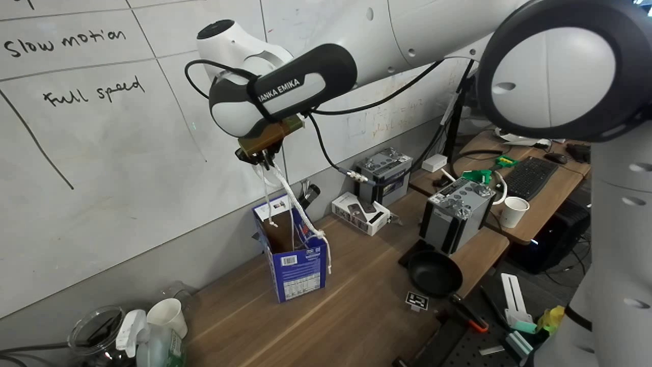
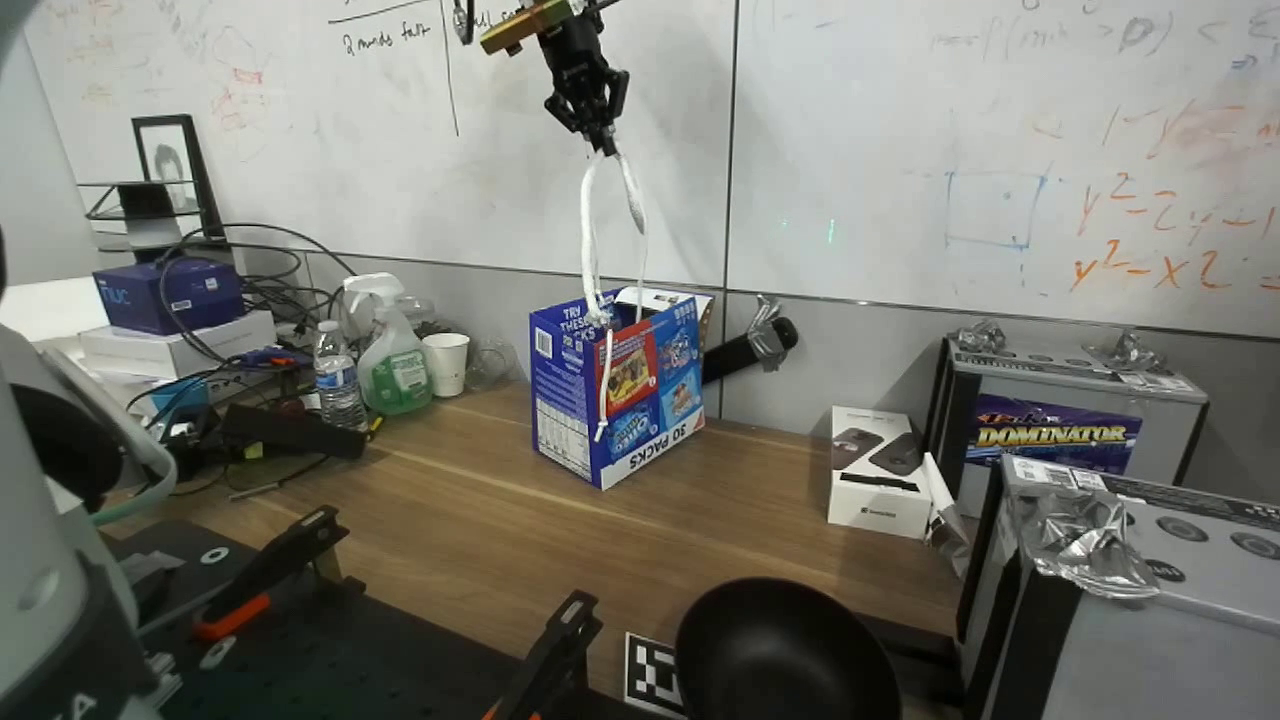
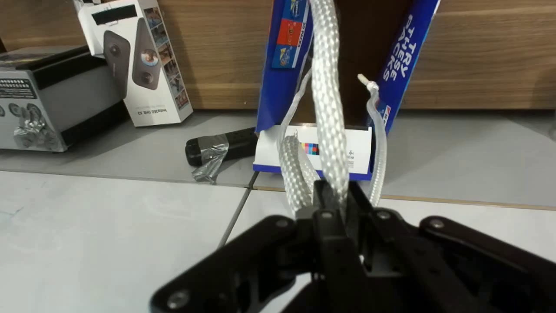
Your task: Put the white ropes inside the blue box
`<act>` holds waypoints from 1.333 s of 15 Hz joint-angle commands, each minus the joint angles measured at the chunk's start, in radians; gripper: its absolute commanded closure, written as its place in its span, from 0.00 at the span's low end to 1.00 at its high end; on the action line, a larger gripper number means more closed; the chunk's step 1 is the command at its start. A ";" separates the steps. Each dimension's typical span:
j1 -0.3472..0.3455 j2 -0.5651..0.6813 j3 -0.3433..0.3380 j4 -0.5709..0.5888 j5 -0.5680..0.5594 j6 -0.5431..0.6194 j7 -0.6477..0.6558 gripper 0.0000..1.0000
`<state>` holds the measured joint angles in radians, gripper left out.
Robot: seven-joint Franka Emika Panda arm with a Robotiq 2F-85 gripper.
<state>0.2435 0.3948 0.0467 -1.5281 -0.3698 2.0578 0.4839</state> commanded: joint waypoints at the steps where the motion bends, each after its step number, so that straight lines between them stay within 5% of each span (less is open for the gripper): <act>1: -0.002 0.062 -0.010 0.076 0.030 0.024 -0.022 0.92; 18: -0.011 0.116 -0.037 0.099 0.085 0.054 -0.033 0.92; 19: -0.012 0.113 -0.035 0.097 0.090 0.043 -0.036 0.64; 20: -0.012 0.110 -0.035 0.094 0.093 0.043 -0.036 0.64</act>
<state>0.2333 0.5081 0.0156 -1.4523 -0.3144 2.1098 0.4807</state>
